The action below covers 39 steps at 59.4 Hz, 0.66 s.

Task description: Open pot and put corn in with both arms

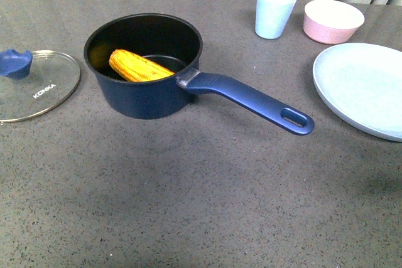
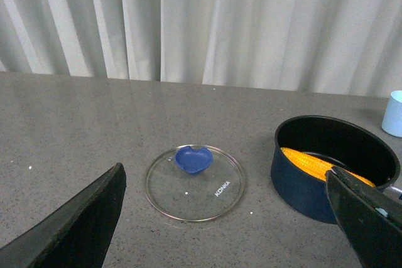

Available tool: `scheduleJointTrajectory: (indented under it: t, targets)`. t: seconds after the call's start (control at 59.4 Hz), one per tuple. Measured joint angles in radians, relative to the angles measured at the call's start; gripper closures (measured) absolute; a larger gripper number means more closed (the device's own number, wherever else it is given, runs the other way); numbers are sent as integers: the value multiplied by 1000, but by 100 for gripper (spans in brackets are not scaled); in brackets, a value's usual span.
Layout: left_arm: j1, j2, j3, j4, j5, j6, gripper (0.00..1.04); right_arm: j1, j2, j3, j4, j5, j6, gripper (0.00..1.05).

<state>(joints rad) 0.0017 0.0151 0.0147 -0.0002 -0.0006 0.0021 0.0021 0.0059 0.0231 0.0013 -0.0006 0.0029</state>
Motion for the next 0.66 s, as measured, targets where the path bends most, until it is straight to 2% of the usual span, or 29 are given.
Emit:
scheduleJointTrajectory:
  t: [0.657]
  targets:
    - [0, 0, 0, 0, 0, 0, 9, 0, 0, 0, 0, 0, 0, 9]
